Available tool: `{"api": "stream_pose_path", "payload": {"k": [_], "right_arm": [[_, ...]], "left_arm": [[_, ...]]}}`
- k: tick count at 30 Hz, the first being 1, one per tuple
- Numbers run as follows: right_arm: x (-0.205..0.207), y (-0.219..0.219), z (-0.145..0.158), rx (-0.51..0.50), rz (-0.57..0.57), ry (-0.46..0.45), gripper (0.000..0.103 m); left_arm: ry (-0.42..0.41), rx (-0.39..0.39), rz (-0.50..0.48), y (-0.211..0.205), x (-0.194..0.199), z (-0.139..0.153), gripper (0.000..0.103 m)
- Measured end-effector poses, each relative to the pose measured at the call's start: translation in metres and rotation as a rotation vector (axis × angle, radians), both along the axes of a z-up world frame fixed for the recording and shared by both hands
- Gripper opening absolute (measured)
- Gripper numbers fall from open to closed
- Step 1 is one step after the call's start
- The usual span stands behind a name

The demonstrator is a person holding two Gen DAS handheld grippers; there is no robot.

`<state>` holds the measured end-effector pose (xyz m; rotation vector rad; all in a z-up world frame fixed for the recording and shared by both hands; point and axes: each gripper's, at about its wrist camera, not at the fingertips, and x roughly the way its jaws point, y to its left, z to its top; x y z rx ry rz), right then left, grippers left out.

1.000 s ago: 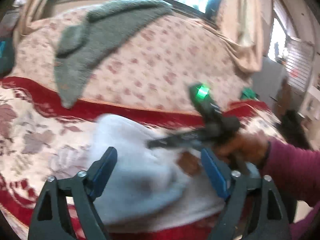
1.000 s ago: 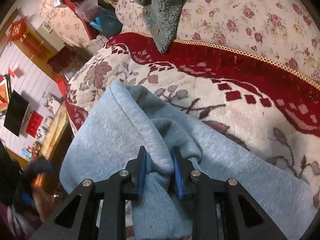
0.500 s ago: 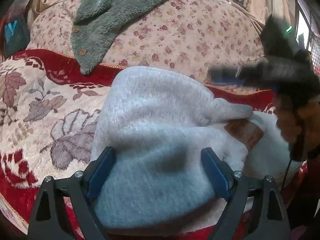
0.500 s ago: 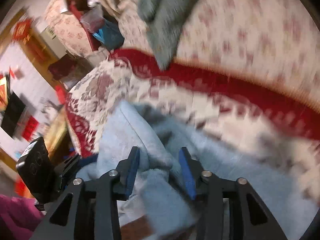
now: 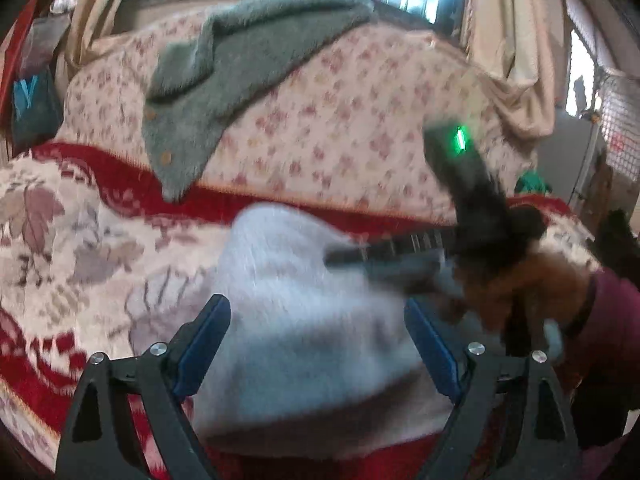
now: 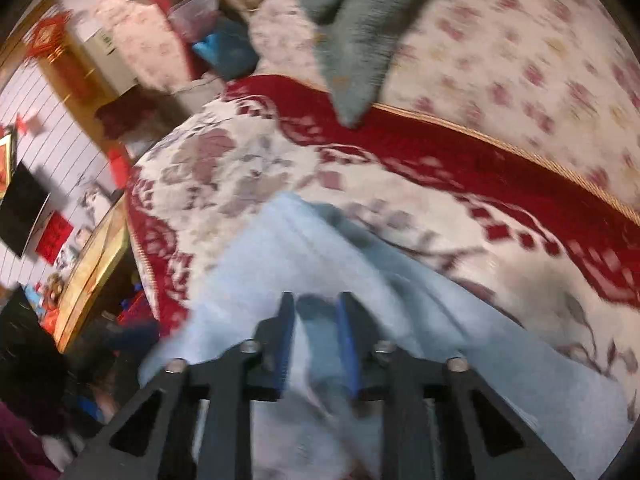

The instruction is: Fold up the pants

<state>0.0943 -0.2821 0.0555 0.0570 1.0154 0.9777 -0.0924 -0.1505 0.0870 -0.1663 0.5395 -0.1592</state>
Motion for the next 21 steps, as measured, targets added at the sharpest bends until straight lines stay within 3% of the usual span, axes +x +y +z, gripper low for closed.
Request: {"api": "stream_pose_path", "payload": {"k": [5,9,12,14,16,18,21], "right_arm": [[-0.013,-0.013,-0.008,0.023,-0.008,-0.047,0.014],[-0.004,-0.020,-0.019,0.082,-0.004,0.008,0.012],[0.003,-0.021,-0.022,0.113,0.011,0.054,0.012],[0.005,-0.025,-0.017,0.123,0.004,0.085,0.012],[0.003,-0.034,-0.010,0.130,-0.019,0.106,0.012],[-0.008,-0.043,0.002,0.136,-0.029,0.082,0.017],[-0.031,-0.046,0.018,0.086,-0.006,0.007,0.017]], "left_arm": [[0.127,-0.084,-0.021,0.002,0.032,-0.035,0.087],[0.134,0.087,-0.039,-0.016,0.032,-0.056,0.087],[0.153,0.054,-0.064,-0.008,0.034,-0.044,0.087],[0.118,0.023,-0.070,0.000,0.027,-0.028,0.087],[0.078,0.043,-0.055,0.002,0.021,-0.016,0.087],[0.041,0.086,-0.032,0.003,0.020,-0.004,0.087],[0.082,0.106,-0.010,0.003,0.041,-0.003,0.087]]}}
